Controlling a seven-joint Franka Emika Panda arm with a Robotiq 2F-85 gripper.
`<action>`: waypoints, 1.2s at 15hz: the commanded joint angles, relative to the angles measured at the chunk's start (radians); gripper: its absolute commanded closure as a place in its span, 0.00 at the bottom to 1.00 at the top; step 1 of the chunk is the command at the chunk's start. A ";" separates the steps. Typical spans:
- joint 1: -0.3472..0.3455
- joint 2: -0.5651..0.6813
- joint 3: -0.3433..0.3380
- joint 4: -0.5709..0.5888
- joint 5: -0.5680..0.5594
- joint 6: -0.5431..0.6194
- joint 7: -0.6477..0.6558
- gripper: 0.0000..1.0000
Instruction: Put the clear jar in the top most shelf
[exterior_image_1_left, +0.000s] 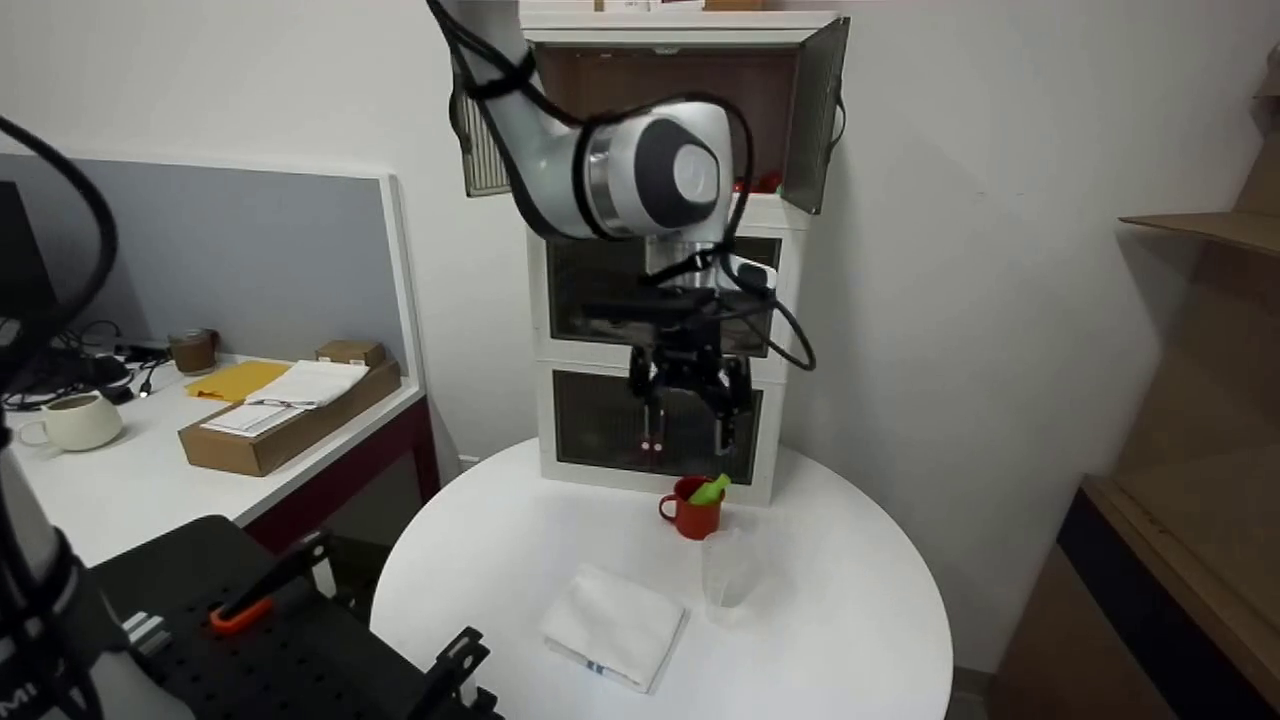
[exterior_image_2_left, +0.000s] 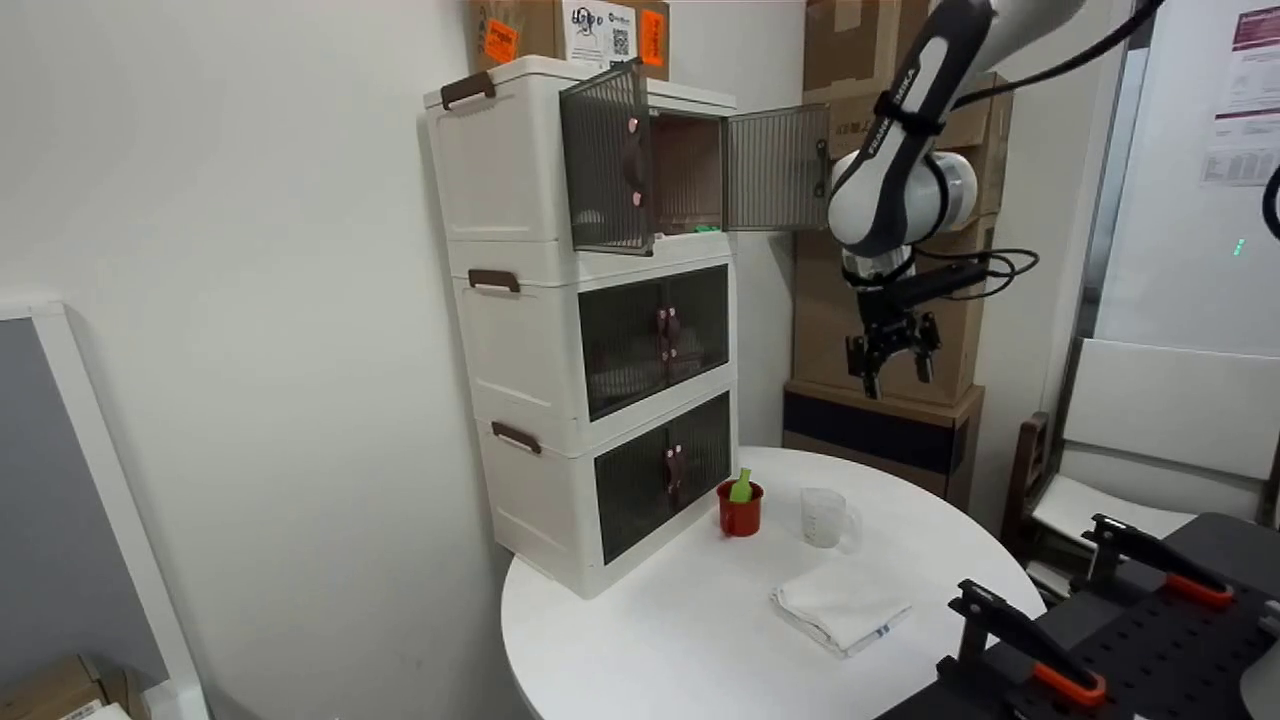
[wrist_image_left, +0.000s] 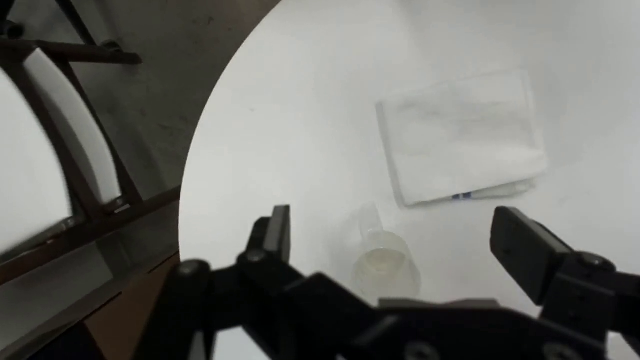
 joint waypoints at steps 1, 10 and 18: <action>-0.037 0.238 0.006 0.234 0.033 -0.018 -0.196 0.00; -0.138 0.632 0.097 0.664 0.126 -0.108 -0.497 0.00; -0.141 0.811 0.107 0.841 0.169 -0.169 -0.475 0.00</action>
